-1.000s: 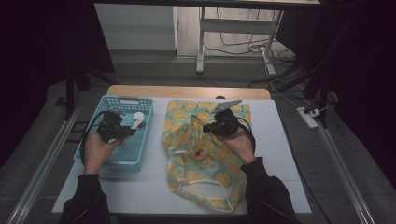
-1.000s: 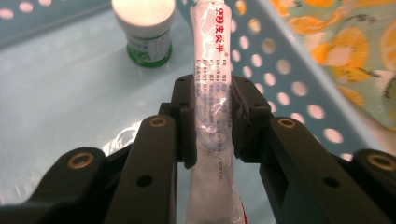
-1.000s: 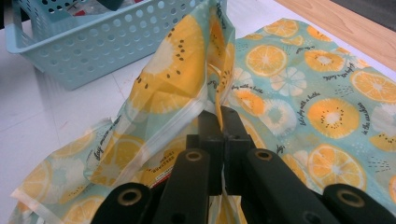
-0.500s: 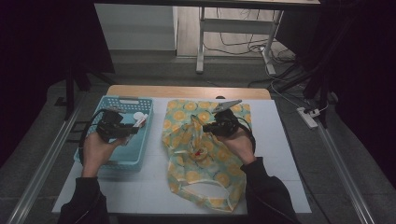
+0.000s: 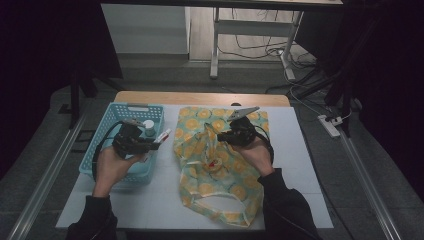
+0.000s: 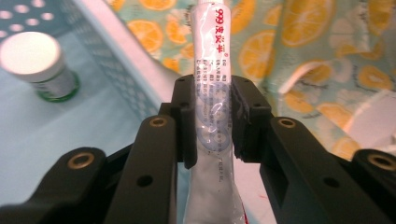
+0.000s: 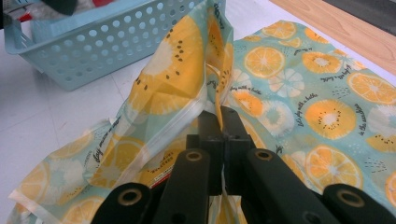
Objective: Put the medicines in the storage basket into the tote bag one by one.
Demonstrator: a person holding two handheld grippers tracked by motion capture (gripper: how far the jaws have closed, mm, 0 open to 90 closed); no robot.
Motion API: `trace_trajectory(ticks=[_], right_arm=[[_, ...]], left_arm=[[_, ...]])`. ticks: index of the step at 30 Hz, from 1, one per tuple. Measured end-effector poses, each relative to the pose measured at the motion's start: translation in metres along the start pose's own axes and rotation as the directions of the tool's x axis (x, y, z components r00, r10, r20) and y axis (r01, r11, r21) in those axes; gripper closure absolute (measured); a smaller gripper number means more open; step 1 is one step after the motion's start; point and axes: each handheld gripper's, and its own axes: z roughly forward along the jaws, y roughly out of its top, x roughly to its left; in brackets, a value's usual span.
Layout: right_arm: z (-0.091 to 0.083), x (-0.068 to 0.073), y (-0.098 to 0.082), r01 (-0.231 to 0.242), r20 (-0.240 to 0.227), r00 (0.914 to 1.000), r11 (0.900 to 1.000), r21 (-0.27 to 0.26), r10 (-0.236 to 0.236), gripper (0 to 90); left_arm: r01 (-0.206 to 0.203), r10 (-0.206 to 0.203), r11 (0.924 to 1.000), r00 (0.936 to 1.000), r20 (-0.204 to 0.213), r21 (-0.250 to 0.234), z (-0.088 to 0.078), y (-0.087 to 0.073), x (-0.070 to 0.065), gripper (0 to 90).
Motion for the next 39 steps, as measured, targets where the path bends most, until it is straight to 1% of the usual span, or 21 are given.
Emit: trace_trajectory(ticks=[5, 8, 15, 18, 22, 27, 32, 37, 39], right_arm=[[0.0, 0.0, 0.0, -0.002, 0.001, 1.0, 1.0, -0.002, 0.002, 90.0], [-0.001, -0.001, 0.0, -0.001, 0.002, 1.0, 1.0, -0.003, 0.001, 90.0], [0.0, 0.0, 0.0, 0.0, 0.006, 1.0, 1.0, -0.002, 0.0, 90.0], [0.0, -0.001, 0.0, 0.002, 0.008, 1.0, 1.0, -0.004, -0.002, 90.0], [-0.001, -0.001, 0.0, 0.0, 0.009, 1.0, 1.0, -0.005, 0.0, 90.0], [0.0, -0.001, 0.0, 0.0, 0.009, 1.0, 1.0, -0.005, 0.0, 90.0], [0.0, -0.001, 0.0, -0.002, 0.01, 0.9999, 1.0, -0.005, 0.002, 90.0], [0.001, -0.001, -0.001, -0.001, 0.011, 0.9999, 1.0, -0.002, 0.001, 90.0], [0.001, -0.001, -0.001, -0.003, 0.011, 0.9999, 1.0, -0.002, 0.003, 90.0]], left_arm=[[-0.027, 0.026, 0.9995, 0.9994, 0.022, 0.019, 0.005, 0.002, -0.014, 72.8], [-0.035, 0.034, 0.999, 0.9988, 0.035, 0.028, 0.008, 0.002, -0.021, 72.9], [-0.05, 0.047, 0.9974, 0.9974, 0.056, 0.052, 0.013, -0.001, -0.032, 72.9], [-0.06, 0.055, 0.9966, 0.9958, 0.074, 0.057, 0.015, -0.001, -0.038, 72.9], [-0.083, 0.076, 0.9939, 0.9924, 0.097, 0.073, 0.019, -0.002, -0.046, 72.9], [-0.102, 0.091, 0.9906, 0.9886, 0.121, 0.091, 0.026, -0.003, -0.057, 72.9], [-0.123, 0.105, 0.9864, 0.9822, 0.156, 0.11, 0.034, -0.003, -0.067, 72.9], [-0.154, 0.13, 0.9801, 0.9755, 0.177, 0.126, 0.043, -0.001, -0.078, 72.9], [-0.162, 0.137, 0.9784, 0.9738, 0.182, 0.129, 0.047, 0.0, -0.083, 72.9]])
